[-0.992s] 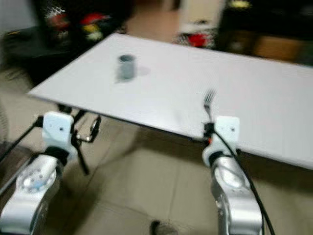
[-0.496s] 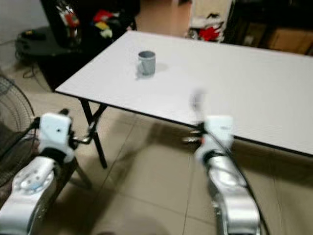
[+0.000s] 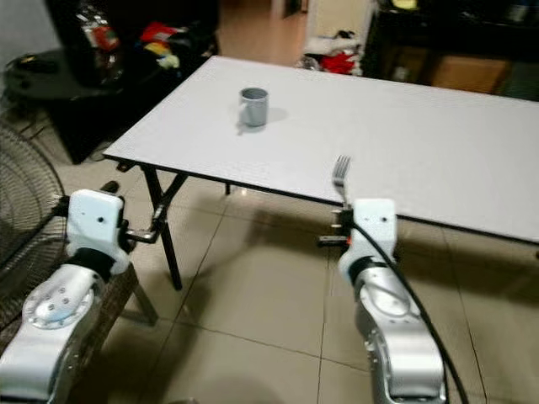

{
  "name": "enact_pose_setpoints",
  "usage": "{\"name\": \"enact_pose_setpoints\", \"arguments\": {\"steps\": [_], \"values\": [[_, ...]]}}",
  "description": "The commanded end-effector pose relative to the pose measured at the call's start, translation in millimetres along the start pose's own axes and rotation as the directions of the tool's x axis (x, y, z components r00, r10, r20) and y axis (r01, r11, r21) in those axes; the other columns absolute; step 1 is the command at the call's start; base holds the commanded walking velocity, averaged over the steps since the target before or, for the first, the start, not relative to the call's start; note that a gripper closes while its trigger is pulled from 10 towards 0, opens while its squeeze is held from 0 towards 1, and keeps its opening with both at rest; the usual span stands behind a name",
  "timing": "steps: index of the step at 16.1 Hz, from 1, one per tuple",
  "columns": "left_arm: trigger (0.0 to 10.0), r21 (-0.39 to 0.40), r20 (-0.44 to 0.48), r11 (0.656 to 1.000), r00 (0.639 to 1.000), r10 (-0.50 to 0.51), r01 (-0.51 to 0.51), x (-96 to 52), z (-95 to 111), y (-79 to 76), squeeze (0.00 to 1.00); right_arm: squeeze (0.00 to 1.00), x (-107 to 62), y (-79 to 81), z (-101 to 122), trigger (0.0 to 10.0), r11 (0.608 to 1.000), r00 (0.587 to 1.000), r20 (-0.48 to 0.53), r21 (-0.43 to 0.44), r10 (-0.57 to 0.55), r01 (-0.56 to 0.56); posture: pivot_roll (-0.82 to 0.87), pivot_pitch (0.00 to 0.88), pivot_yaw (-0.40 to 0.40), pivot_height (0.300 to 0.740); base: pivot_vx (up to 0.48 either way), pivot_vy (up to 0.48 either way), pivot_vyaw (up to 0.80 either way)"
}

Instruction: Setting the table

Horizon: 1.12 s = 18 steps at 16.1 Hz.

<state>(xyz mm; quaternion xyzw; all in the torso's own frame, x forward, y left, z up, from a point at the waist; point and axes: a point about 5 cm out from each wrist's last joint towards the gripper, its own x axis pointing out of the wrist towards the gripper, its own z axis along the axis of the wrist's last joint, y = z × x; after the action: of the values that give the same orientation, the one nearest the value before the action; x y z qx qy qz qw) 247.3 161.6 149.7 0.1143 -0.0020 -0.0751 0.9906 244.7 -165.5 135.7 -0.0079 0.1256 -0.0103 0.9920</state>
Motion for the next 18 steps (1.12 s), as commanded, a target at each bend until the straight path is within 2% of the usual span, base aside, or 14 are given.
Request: {"name": "enact_pose_setpoints", "arguments": {"steps": [1, 4, 6, 10, 11, 13, 15, 17, 18], "values": [[10.0, -0.003, -0.004, 1.000, 1.000, -0.014, 0.014, 1.8, -1, 0.9, 0.00, 0.00, -1.7, -1.9, 0, 10.0, 1.000, 1.000, -0.007, 0.023, -0.014, 0.014, 0.03, 0.000, 0.022, 0.740, 0.000, 0.277, 0.00], [10.0, -0.006, 0.002, 1.000, 1.000, -0.028, 0.028, 3.9, 0, -1.7, 0.00, 0.00, -1.5, -5.7, -3, 10.0, 0.998, 0.999, -0.033, 0.046, -0.039, 0.041, 0.02, 0.000, 0.024, 0.740, 0.000, 0.000, 0.00], [10.0, -0.042, 0.006, 0.999, 1.000, -0.006, 0.006, 3.7, 1, -1.2, 0.00, 0.00, -2.1, 0.0, 1, 10.0, 0.999, 1.000, -0.022, 0.041, 0.012, -0.011, 0.03, 0.000, 0.024, 0.740, 0.000, 0.000, 0.00], [10.0, -0.073, 0.013, 0.997, 1.000, 0.015, -0.014, 0.7, 0, 2.1, 0.00, 0.00, 6.1, 4.1, 4, 10.0, 0.999, 0.999, -0.011, 0.002, 0.036, -0.035, 0.04, 0.000, 0.002, 0.740, 0.000, 0.000, 0.00], [10.0, -0.073, 0.006, 0.997, 1.000, 0.018, -0.018, 0.9, -1, 2.0, 0.00, 0.00, 8.5, 4.8, 5, 10.0, 0.997, 0.998, -0.017, -0.053, 0.058, -0.059, 0.04, 0.000, 0.000, 0.740, 0.247, 0.000, 0.00], [10.0, -0.061, -0.017, 0.998, 1.000, 0.012, -0.013, -1.8, -4, 0.1, 0.00, 0.00, 10.5, 3.0, 8, 10.0, 0.995, 0.996, -0.024, -0.051, 0.082, -0.083, 0.05, 0.000, -0.018, 0.740, 0.268, 0.000, 0.80], [10.0, -0.060, -0.044, 0.997, 0.998, 0.044, -0.046, -5.6, -11, 4.8, 0.00, 0.00, 13.4, 4.8, 8, 10.0, 0.993, 0.996, -0.019, -0.072, 0.088, -0.089, 0.04, 0.000, -0.021, 0.740, 0.270, 0.000, 0.72], [10.0, -0.066, -0.041, 0.997, 0.999, 0.032, -0.035, -4.6, -10, 3.4, 0.00, 0.00, 13.2, 5.1, 10, 10.0, 0.996, 0.996, -0.006, -0.025, 0.086, -0.086, 0.04, 0.000, -0.029, 0.740, 0.276, 0.000, 0.00], [10.0, -0.062, -0.042, 0.997, 0.999, 0.034, -0.037, -4.4, -10, 3.0, 0.00, 0.00, 13.3, 5.1, 9, 10.0, 0.995, 0.996, -0.012, -0.035, 0.090, -0.090, 0.04, 0.000, -0.029, 0.740, 0.274, 0.000, 0.00]]}}
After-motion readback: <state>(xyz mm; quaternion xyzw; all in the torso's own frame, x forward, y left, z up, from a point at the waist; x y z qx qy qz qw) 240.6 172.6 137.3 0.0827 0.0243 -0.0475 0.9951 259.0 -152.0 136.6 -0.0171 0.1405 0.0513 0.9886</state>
